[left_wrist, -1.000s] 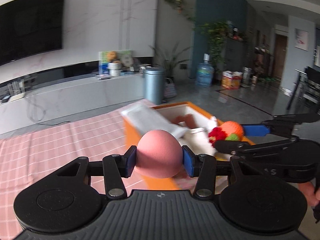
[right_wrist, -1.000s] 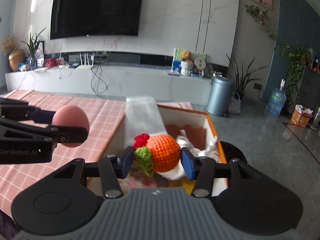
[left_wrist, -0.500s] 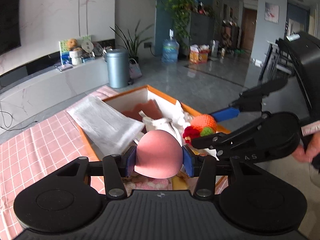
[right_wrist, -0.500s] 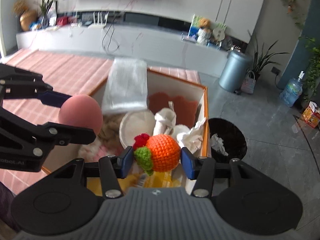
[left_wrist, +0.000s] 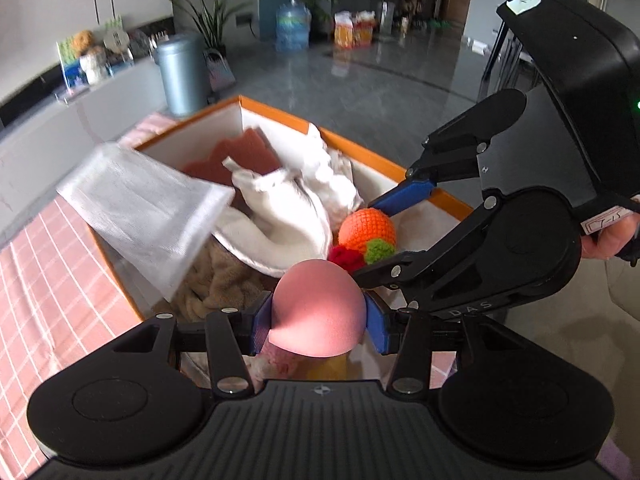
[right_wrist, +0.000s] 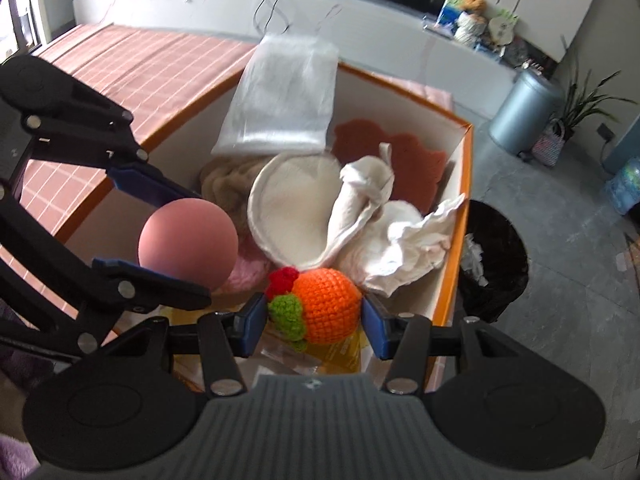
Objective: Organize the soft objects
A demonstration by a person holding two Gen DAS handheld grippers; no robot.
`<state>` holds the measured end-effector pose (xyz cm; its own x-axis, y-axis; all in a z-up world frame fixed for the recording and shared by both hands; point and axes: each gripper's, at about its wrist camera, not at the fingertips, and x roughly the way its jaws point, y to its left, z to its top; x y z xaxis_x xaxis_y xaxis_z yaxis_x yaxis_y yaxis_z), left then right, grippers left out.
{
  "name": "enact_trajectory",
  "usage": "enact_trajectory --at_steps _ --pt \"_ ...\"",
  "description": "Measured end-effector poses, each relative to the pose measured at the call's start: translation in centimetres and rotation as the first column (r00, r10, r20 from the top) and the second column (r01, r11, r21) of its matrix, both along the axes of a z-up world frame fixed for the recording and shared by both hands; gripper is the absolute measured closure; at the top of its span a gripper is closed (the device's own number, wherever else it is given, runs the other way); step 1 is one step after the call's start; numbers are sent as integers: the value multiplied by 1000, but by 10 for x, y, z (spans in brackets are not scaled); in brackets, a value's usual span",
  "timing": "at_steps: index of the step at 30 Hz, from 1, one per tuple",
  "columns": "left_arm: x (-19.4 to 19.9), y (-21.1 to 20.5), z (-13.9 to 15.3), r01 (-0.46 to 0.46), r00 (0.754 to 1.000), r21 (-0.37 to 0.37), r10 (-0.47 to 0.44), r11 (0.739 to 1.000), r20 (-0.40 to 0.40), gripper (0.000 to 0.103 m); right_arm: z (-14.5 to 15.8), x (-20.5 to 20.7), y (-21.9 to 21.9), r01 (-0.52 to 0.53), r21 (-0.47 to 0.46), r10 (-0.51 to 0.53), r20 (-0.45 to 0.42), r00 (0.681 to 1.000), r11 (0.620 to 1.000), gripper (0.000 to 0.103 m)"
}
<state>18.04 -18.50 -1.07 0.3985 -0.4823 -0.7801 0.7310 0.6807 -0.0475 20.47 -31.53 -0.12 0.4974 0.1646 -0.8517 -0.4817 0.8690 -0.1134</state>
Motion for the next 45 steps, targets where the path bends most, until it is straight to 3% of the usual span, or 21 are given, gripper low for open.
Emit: enact_trajectory --at_steps 7,10,14,21,29,34,37,41,45 --pt "10 3 -5 -38 992 -8 37 999 -118 45 -2 9 -4 5 14 -3 -80 997 1000 50" --pt "10 3 -4 -51 991 -7 49 999 -127 44 0 9 -6 16 22 -14 -84 996 1000 44" --pt "12 8 -3 -73 986 -41 65 996 -156 31 5 7 -7 23 22 -22 -73 997 999 41" --pt "3 18 11 -91 988 -70 81 993 -135 29 20 -1 -12 55 22 -55 -25 998 998 34" --pt "-14 35 33 -121 992 -119 116 985 -52 29 40 -18 -6 82 19 -83 67 994 996 29" --pt "-29 48 51 -156 980 -167 173 974 95 29 62 -32 -2 138 56 -146 186 972 989 27" --pt "-40 57 61 -174 960 -203 212 963 183 29 76 -44 1 178 111 -202 261 944 978 19" --pt "-53 68 72 -194 927 -267 266 944 265 23 87 -64 9 221 193 -276 340 899 956 18" --pt "-63 82 72 -249 892 -320 345 914 291 16 90 -88 21 258 251 -346 425 836 933 12"
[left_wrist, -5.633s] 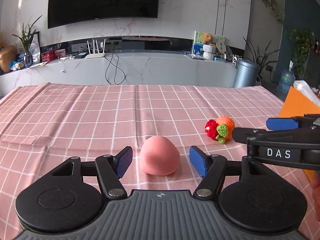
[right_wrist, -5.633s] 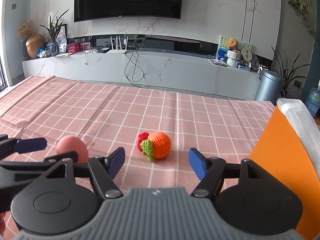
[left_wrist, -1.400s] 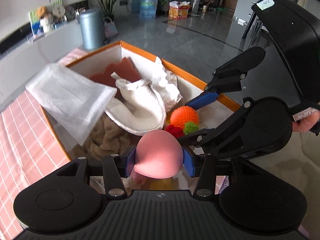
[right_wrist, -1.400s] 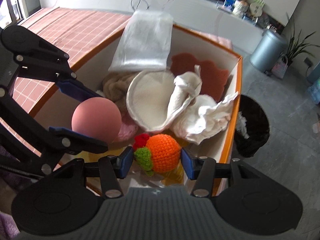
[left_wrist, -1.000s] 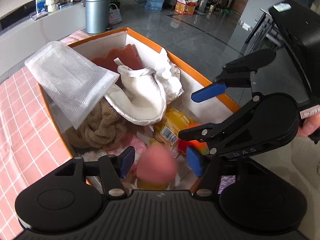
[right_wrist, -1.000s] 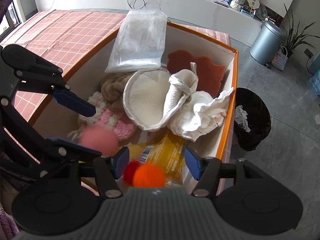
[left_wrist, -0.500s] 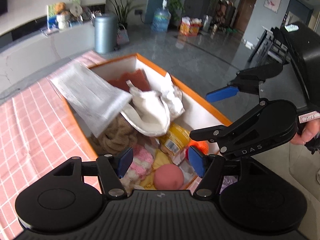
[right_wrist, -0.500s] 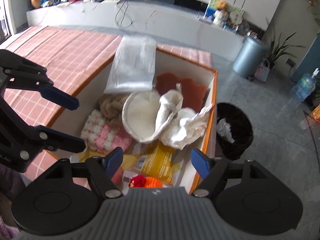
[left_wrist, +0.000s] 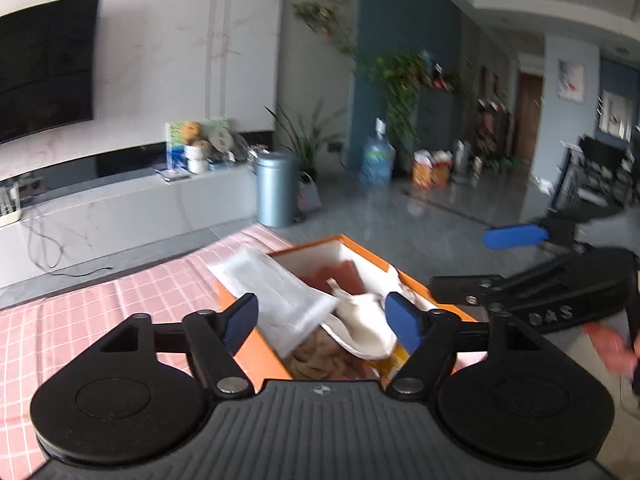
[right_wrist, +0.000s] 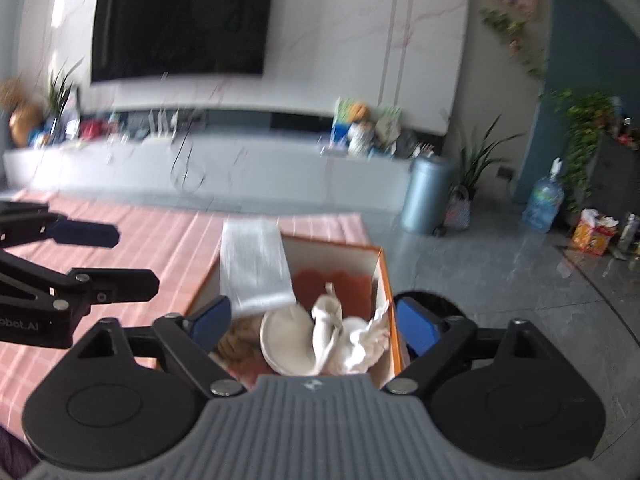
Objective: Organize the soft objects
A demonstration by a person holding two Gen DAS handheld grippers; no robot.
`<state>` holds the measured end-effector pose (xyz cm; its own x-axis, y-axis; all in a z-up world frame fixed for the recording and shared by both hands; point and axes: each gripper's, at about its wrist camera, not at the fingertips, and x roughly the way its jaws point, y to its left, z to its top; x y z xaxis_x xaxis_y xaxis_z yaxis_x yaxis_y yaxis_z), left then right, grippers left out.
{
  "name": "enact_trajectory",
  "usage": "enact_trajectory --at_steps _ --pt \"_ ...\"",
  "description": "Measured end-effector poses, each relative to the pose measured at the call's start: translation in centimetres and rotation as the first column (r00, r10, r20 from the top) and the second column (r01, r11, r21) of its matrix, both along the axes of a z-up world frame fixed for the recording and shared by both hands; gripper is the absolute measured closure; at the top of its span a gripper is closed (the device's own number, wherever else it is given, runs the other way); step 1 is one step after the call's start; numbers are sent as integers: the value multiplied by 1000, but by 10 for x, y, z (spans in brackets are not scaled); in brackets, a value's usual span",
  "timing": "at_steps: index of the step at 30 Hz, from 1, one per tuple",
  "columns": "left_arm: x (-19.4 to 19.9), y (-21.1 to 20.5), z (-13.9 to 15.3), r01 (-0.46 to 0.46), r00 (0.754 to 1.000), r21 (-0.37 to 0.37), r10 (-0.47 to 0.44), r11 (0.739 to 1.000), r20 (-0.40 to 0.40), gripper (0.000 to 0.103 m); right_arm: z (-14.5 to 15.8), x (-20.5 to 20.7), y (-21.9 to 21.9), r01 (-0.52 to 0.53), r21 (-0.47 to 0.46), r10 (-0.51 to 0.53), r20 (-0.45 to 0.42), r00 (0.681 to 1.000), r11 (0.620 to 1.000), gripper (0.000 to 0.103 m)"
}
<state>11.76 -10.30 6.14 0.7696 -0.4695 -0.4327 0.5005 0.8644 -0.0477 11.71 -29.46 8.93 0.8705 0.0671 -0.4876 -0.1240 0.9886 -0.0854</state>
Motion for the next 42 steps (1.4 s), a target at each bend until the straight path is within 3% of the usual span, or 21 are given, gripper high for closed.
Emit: enact_trajectory --at_steps 4,8,12,16,23,27,36,42 --pt "-14 11 -3 -97 991 2 97 995 90 10 -1 -24 13 50 12 -51 111 992 999 6" --pt "-28 12 -9 -227 961 33 219 973 169 0 -10 -44 25 109 48 -116 190 975 993 3" --pt "-41 15 -21 -315 931 31 302 949 206 0 -24 -59 35 173 95 -191 228 955 980 3" --pt "-48 17 -36 -344 918 55 323 937 231 0 -41 -69 45 205 111 -226 227 947 972 3" --pt "-59 18 -57 -328 933 82 309 941 185 0 -64 -77 47 282 112 -300 195 934 953 3" --pt "-66 19 -62 -323 937 60 311 944 161 0 -78 -81 50 316 69 -323 202 924 946 3" --pt "-63 20 -81 -337 941 54 335 940 41 0 -94 -83 46 324 78 -333 155 930 943 3" --pt "-66 21 -84 -359 933 82 356 930 45 0 -98 -83 48 316 76 -324 147 935 946 3"
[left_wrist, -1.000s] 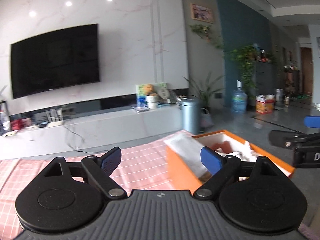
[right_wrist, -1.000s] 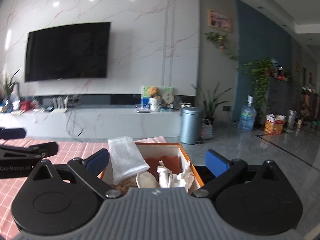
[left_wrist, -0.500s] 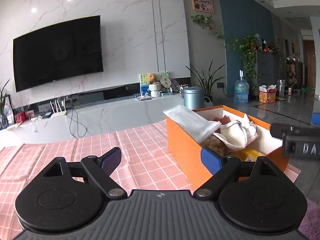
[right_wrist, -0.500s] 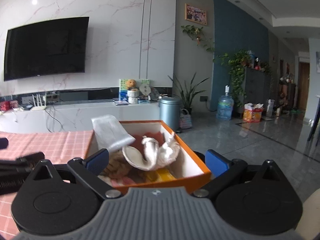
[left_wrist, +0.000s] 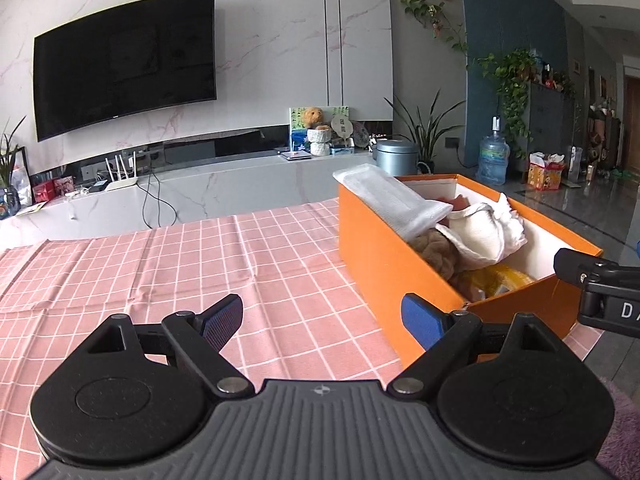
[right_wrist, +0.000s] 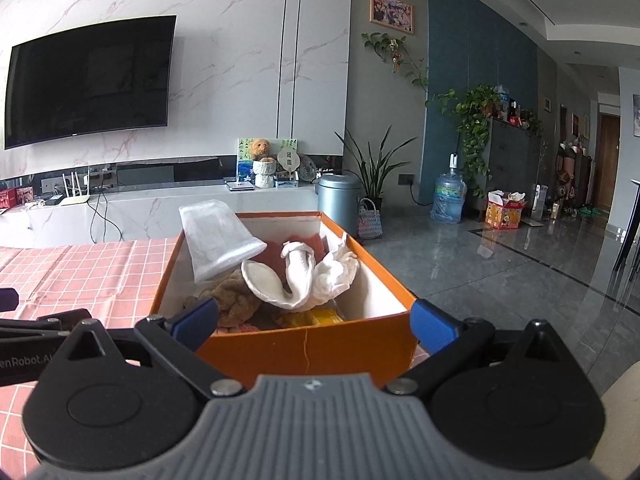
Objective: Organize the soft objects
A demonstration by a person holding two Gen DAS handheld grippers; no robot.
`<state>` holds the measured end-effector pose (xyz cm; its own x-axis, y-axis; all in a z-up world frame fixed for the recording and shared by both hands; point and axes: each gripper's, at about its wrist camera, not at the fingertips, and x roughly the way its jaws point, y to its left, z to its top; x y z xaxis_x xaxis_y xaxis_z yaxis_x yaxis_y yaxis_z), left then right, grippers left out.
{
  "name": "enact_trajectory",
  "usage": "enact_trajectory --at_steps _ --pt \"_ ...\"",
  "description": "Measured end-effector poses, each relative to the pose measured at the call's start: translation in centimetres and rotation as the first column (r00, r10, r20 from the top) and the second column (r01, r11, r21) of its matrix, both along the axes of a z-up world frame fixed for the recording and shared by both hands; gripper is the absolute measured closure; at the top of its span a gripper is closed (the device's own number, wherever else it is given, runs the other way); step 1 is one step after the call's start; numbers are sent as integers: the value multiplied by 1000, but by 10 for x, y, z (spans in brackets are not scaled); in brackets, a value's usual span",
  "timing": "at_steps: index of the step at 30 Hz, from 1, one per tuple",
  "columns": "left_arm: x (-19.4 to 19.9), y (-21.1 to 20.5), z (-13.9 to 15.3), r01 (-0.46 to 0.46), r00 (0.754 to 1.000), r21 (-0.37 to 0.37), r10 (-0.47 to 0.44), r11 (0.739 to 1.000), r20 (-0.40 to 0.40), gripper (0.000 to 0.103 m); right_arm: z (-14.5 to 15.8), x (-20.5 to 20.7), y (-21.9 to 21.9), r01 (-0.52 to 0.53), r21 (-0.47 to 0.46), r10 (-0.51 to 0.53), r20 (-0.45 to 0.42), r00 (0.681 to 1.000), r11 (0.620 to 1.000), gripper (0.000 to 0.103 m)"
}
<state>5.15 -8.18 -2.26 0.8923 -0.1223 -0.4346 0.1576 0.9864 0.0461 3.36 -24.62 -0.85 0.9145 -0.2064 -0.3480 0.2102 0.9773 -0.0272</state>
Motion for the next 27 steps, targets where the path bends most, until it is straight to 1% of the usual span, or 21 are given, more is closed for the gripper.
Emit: enact_trajectory --at_steps 27 --pt "2 3 2 -15 1000 7 15 1000 -14 0 0 -1 8 -39 -8 39 -11 999 999 3"
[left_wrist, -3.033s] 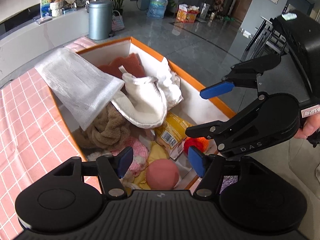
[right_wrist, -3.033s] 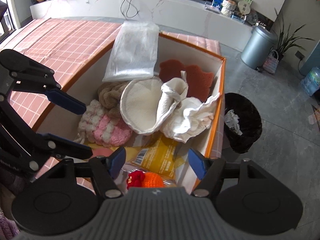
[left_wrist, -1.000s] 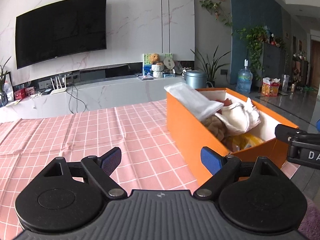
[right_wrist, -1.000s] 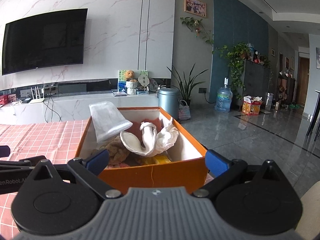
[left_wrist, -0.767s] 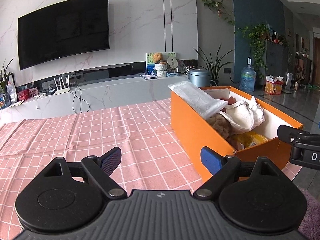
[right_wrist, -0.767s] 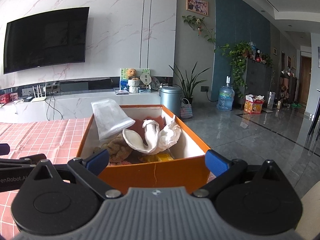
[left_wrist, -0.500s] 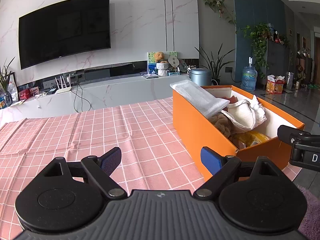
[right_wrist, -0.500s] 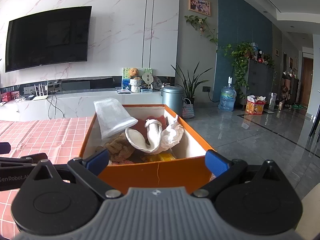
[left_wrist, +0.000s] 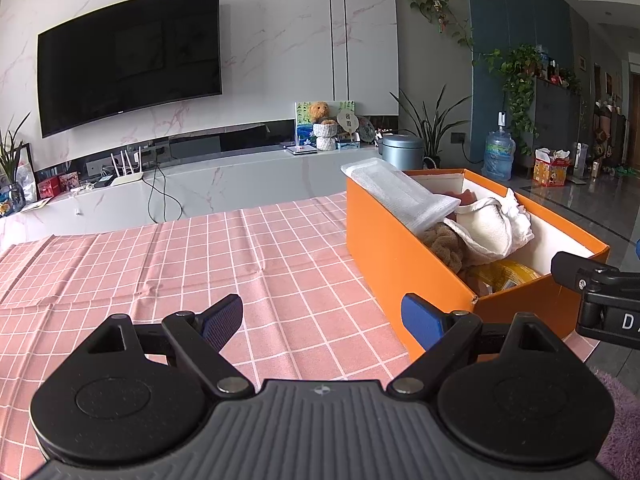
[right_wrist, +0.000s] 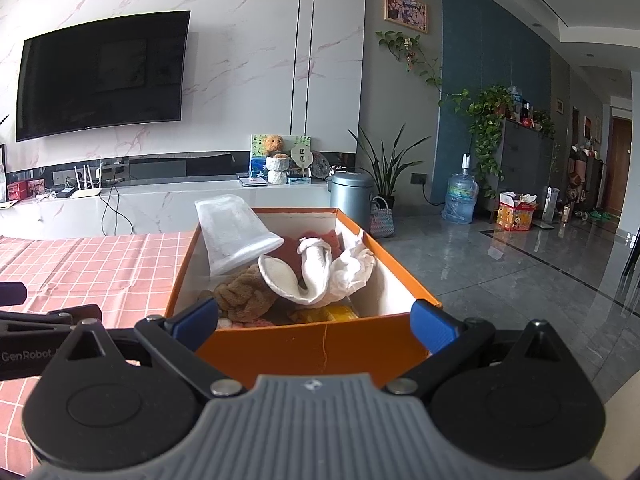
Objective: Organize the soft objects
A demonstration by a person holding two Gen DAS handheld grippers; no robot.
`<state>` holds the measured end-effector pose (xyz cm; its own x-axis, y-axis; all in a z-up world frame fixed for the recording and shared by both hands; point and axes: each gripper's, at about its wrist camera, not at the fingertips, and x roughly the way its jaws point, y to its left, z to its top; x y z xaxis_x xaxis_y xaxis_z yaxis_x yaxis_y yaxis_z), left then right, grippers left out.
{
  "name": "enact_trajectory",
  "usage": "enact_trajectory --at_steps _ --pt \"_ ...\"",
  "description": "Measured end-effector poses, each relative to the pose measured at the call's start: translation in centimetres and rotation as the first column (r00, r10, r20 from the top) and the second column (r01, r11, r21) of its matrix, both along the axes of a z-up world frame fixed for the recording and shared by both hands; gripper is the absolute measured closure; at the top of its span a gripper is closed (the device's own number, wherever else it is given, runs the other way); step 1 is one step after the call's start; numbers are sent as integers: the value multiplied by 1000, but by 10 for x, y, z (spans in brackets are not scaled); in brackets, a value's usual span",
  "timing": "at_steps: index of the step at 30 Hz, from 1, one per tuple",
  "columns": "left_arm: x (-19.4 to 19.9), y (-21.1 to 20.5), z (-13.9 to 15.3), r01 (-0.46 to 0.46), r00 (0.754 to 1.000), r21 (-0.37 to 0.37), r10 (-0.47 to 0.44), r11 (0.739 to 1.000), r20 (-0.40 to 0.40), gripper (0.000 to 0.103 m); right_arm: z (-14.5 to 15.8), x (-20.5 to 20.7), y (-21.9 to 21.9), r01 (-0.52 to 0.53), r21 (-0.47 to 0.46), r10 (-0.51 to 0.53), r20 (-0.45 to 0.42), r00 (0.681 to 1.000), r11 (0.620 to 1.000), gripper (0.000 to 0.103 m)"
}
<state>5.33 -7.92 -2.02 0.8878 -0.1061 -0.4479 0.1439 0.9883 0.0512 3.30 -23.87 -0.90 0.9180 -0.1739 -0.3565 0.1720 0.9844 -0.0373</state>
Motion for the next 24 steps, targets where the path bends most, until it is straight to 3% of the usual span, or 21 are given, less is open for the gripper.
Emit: enact_trajectory --at_steps 24 --pt "-1 3 -1 -8 1000 -3 8 1000 -3 0 -2 2 3 -18 -4 18 -5 1000 1000 3"
